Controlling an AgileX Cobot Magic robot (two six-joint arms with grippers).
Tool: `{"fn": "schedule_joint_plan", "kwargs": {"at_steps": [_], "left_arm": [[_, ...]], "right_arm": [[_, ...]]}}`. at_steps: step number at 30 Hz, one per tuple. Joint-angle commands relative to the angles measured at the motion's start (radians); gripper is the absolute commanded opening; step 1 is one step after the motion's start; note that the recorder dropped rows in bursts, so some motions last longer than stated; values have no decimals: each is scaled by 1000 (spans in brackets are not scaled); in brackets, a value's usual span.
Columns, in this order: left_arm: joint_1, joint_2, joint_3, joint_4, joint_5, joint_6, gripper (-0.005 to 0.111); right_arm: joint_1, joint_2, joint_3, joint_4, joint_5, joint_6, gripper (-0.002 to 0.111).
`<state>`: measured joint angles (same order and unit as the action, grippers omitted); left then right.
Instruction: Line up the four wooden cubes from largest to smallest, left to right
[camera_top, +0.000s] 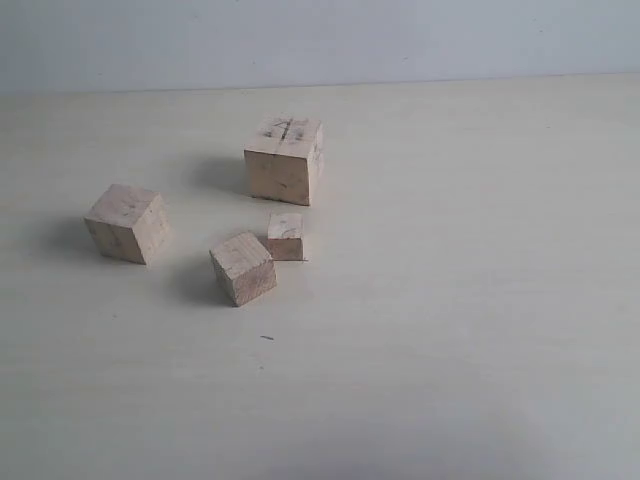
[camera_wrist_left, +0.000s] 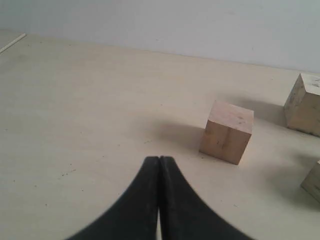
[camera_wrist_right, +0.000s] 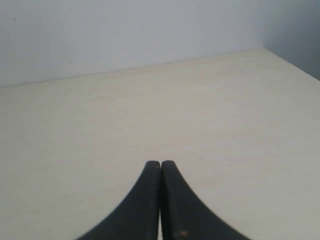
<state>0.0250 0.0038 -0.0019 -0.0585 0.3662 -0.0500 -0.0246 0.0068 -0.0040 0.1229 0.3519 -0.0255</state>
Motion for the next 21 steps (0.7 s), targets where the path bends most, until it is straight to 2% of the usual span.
{"fn": "schedule_joint_plan", "kwargs": {"at_steps": [1,8,15,21], "left_arm": [[-6,-4,2,5,-6,-3,0],[-6,-4,2,5,-6,-3,0],[-6,-4,2,5,-6,-3,0],[-6,-4,2,5,-6,-3,0]], "right_arm": [[2,-7,4,1,-5,-1,0],[2,-7,4,1,-23,-1,0],[2,-7,4,37,-416,2,0],[2,-7,4,37,-507,2,0]]}}
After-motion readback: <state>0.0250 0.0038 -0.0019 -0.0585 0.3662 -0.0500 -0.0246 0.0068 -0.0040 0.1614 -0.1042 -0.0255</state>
